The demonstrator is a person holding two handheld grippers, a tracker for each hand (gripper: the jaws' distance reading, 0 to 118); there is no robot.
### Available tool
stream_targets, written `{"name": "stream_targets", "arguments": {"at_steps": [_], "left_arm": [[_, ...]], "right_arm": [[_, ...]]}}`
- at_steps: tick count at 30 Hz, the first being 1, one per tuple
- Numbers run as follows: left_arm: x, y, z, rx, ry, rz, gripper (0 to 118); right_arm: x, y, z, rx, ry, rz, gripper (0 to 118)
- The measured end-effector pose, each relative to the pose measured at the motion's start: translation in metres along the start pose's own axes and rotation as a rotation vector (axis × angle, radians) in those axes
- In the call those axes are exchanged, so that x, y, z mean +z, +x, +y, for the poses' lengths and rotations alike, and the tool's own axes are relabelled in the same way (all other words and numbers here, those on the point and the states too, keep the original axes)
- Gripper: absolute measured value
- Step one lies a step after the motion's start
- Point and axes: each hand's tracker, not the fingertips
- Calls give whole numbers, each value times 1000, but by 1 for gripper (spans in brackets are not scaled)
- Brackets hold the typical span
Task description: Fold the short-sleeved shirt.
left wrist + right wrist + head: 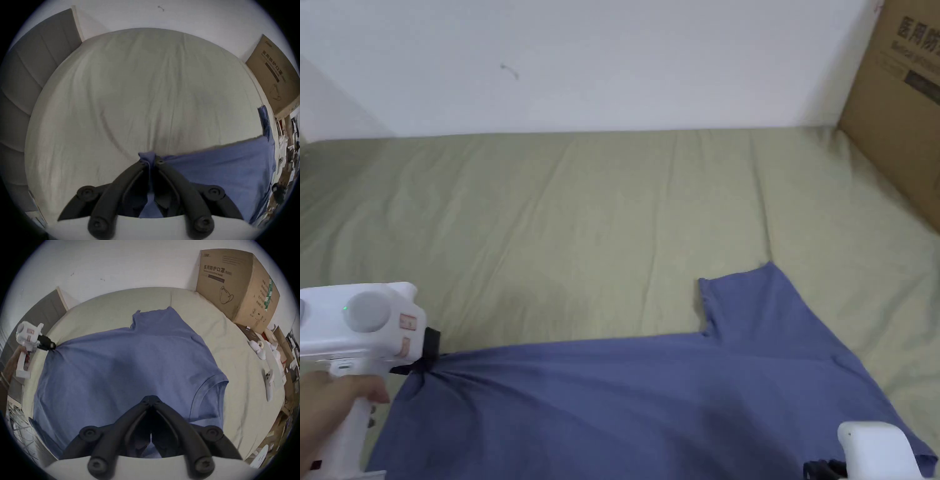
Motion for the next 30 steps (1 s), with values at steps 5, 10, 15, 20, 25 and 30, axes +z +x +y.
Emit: {"name": "stream_targets", "arguments": {"at_steps": [5,10,15,20,25,30], "left_arm": [[25,3,2,-42,60,-1,4],[42,4,7,-64,97,-2,4],[45,2,7,-73,106,-3,4],[41,-2,5,-68,95,-2,4],[47,1,6,-77,91,3,4],[82,2,5,-77,129,12,4]], "right_arm": [[-4,40,50,-52,84,70,0],[-53,79,133,15,63,17,70],[-123,108,176,-4,-82,18,70],[-170,115,154,-36,-217,13,60],[-140,101,163,-72,-174,9,0],[-104,82,171,-34,-123,-28,0]]}}
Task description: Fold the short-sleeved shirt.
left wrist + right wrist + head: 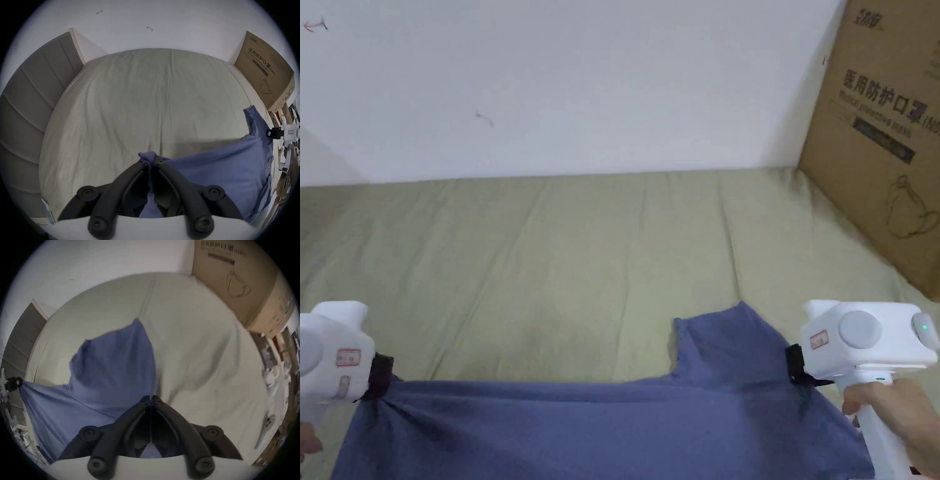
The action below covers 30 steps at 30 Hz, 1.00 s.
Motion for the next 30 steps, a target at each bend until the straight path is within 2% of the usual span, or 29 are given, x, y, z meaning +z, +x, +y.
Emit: {"name": "stream_targets", "arguments": {"at_steps": [2,3,5,7,10,12,17,21,23,25,28,30], "left_arm": [[27,0,6,-5,47,9,4],[39,0,9,-5,67,9,4],[67,0,15,-7,120,11,4],[96,0,29,-9,172,42,4],[143,-6,57,47,278,56,4],[175,-10,77,89,345,54,4],[245,-11,136,69,445,131,4],[300,-18,188,116,546,165,4],[325,-21,212,93,587,204,4],[349,-23,232,105,649,237,4],[384,-26,250,151,721,184,4],[390,-21,255,104,737,238,4]], "right_arm": [[35,3,16,-56,37,62,0],[50,3,21,-47,79,65,0],[85,0,34,-24,128,31,0],[120,4,48,-29,176,53,0],[174,6,72,-66,270,45,0],[211,3,91,-56,326,38,0],[301,-12,150,-88,487,32,0],[375,-30,199,-55,619,5,0],[408,-34,220,-74,658,45,0],[439,-32,235,-131,695,97,0],[472,-35,246,-112,754,55,0],[481,-37,246,-95,755,46,0]]}}
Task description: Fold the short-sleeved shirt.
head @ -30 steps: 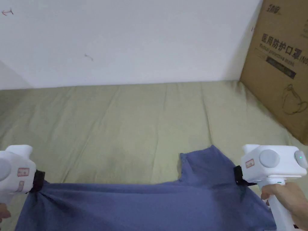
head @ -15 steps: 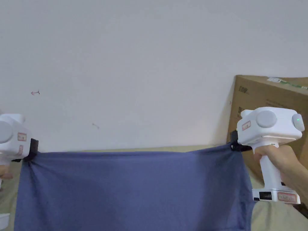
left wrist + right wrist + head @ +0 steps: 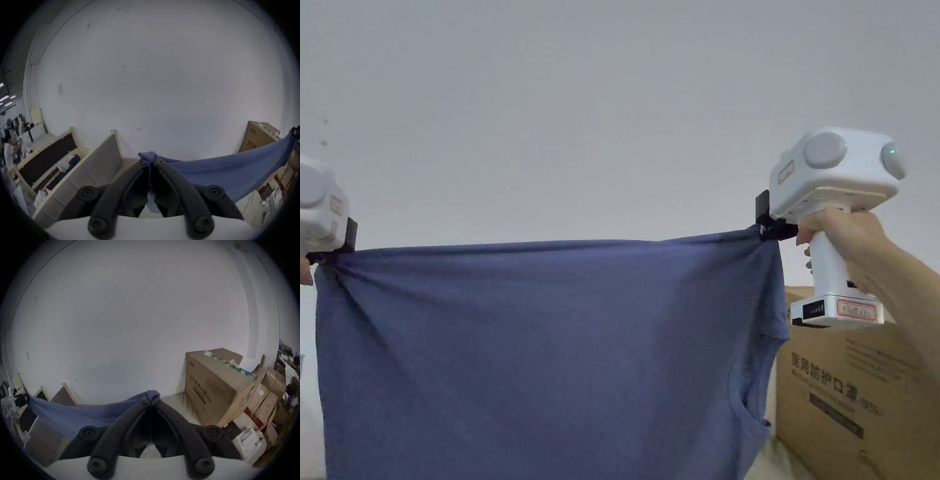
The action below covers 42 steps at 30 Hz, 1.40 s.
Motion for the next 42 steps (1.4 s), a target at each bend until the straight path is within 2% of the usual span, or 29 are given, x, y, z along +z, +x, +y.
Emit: {"name": "stream_targets", "arguments": {"at_steps": [1,4,7,10,16,21,25,31,35,38,41,42], "left_arm": [[-2,3,1,-34,-5,24,4],[-13,8,-19,-18,-24,12,4],[-40,16,-64,-34,-115,-7,4],[-72,28,-127,-68,-205,-1,4],[-150,59,-296,-190,-455,5,4],[-198,67,-427,-148,-675,-9,4],[-201,59,-492,-134,-742,-1,4],[-171,23,-514,-73,-733,-57,4],[-106,6,-509,-24,-704,-88,4],[-46,-8,-513,-19,-669,-105,4],[12,-21,-527,-38,-655,-85,4],[35,-28,-532,-36,-656,-81,4]], "right_arm": [[1,1,0,-1,-2,10,0],[-10,3,-19,-5,-27,7,0],[-37,10,-56,16,-116,-15,0],[-79,16,-110,-11,-221,-13,0],[-192,29,-262,-7,-486,-59,0],[-262,37,-400,-3,-737,-75,0],[-284,56,-469,-21,-821,-86,0],[-241,76,-487,-89,-811,-50,0],[-162,76,-482,-73,-733,5,0],[-88,85,-488,-110,-683,94,0],[-19,93,-511,-94,-677,68,0],[5,97,-521,-112,-678,66,0]]}}
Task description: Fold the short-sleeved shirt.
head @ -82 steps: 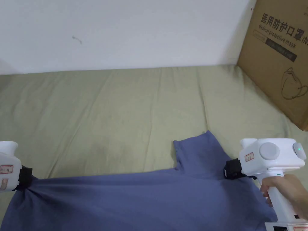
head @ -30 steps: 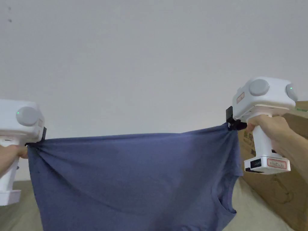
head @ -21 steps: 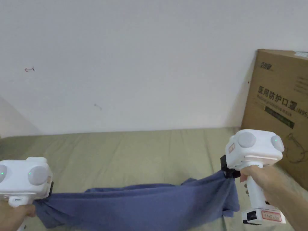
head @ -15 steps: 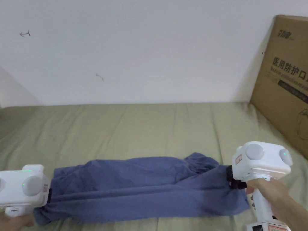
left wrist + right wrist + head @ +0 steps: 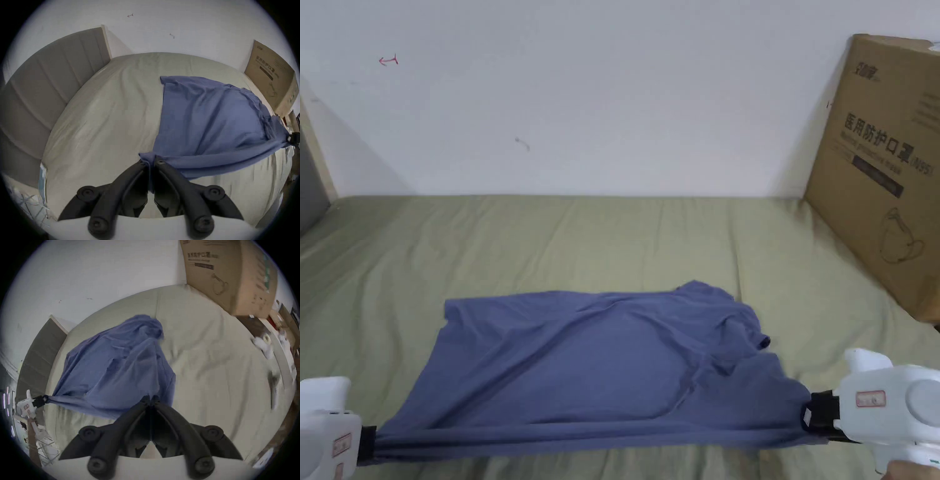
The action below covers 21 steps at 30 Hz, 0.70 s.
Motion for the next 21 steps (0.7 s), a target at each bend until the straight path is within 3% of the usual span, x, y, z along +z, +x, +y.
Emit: {"name": "stream_targets", "arguments": {"at_steps": [2,7,14,15,17,19,20,21], "left_arm": [[24,-9,-37,10,0,-9,4],[72,-29,-120,9,-33,-5,4],[111,-38,-182,-21,-22,1,4],[111,-39,-184,-21,-9,6,10],[105,-40,-183,7,-8,-2,45],[104,-37,-180,11,-34,20,52],[101,-39,-181,4,-29,30,63],[107,-40,-181,1,-17,25,81]], "right_arm": [[18,10,-40,-29,-14,29,0],[62,18,-144,-9,0,-18,0],[88,26,-214,-27,-46,-49,0],[85,26,-215,-29,-45,-47,0],[80,24,-214,-35,-37,-58,2],[81,19,-207,-17,-28,-94,8],[83,16,-204,7,3,-137,18],[87,11,-201,49,24,-180,43]]}}
